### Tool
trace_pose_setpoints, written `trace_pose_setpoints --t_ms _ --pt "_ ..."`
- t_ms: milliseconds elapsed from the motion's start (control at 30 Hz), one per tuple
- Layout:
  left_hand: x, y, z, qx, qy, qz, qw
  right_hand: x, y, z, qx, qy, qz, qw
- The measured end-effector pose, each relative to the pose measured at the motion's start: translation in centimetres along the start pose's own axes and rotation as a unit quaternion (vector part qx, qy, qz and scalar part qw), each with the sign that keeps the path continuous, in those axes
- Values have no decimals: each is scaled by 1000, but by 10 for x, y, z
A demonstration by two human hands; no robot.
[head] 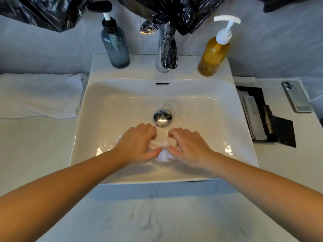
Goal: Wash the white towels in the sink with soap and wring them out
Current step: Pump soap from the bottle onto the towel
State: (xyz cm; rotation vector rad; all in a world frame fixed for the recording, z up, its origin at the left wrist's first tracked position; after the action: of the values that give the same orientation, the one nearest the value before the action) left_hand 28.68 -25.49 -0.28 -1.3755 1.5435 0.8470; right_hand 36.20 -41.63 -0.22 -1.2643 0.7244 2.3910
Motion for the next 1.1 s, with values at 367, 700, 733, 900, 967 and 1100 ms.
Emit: trace_pose_setpoints --t_ms 367,700,733,900,967,1100 --pt "33 -24 0 -156 -142 94 973 29 -34 -14 58 59 -41 996" --pt "-1 -13 -2 -2 -74 50 996 -9 -10 0 15 82 20 996" --pt "3 -4 -4 15 -63 45 997 -5 -2 0 2 79 36 996" --pt "34 5 0 -49 -123 69 989 26 -5 -10 29 106 39 993" --pt "39 -3 4 -50 -160 64 984 27 -16 -14 33 143 23 989" --pt "38 -19 6 -74 -176 62 980 25 -33 -22 36 160 7 986"
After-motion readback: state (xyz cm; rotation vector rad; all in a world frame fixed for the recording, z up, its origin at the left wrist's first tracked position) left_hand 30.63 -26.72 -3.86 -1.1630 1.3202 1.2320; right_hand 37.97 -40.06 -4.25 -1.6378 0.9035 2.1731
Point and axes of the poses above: each hand's wrist, its own y-axis away from the middle knuckle, its own x-axis out of the palm, z = x × y, the point moved 4 cm from there along -y, towards the middle knuckle, and after that the axes turned 4 degrees about z, right-handed, at the moved point
